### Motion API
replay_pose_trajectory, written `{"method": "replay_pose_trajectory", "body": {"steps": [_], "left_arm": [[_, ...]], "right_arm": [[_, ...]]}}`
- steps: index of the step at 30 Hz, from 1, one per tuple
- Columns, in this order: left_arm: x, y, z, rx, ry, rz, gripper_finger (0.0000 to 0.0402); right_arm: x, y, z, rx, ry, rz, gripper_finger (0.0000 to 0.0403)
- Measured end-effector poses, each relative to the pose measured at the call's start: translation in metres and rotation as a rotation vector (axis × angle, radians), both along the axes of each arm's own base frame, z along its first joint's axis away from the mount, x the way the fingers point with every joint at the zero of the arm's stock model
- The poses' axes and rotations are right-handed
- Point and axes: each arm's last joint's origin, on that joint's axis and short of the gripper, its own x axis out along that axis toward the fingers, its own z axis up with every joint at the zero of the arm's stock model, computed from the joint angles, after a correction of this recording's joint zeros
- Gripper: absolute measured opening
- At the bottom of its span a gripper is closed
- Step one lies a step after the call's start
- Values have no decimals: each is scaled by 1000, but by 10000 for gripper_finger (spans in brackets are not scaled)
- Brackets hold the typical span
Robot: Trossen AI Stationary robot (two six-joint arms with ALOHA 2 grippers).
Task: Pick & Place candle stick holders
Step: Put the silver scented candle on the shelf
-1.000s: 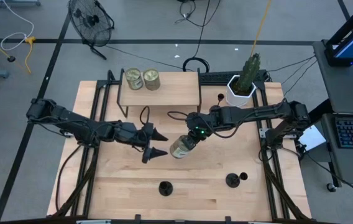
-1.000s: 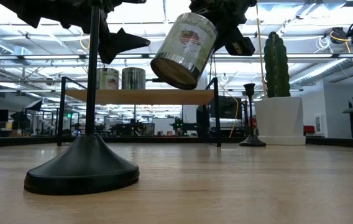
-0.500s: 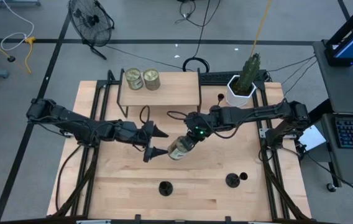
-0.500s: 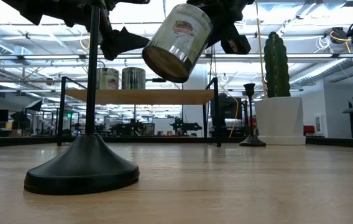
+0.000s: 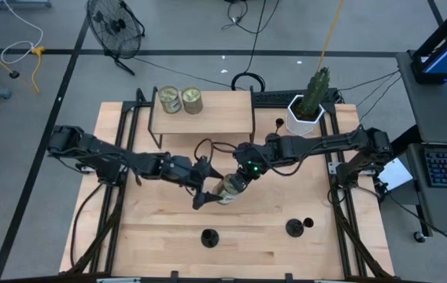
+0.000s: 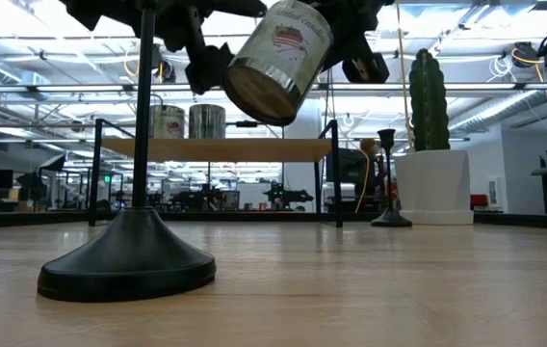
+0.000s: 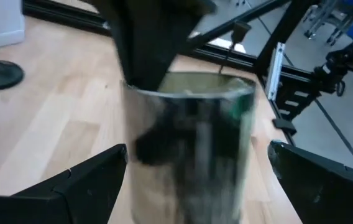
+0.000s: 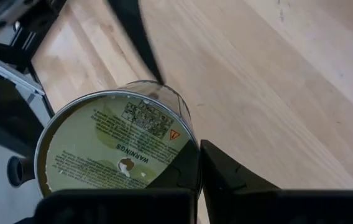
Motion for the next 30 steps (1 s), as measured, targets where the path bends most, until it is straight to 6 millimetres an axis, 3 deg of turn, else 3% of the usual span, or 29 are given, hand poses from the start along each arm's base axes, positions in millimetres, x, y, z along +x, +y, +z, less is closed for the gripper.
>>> {"method": "replay_pose_trajectory", "body": {"steps": [7,14,24,30], "left_arm": [[4,11,2,-54,56,-6,400],[8,7,2,-110,29,-5,400],[33,4,-1,-120,49,-38,400],[33,4,-4,-125,68,-61,399]], "right_arm": [[-1,7,0,-7,-1,25,0],[3,8,2,-6,-44,30,0],[4,9,4,-4,-66,38,0],[4,9,4,-3,-69,36,0]]}}
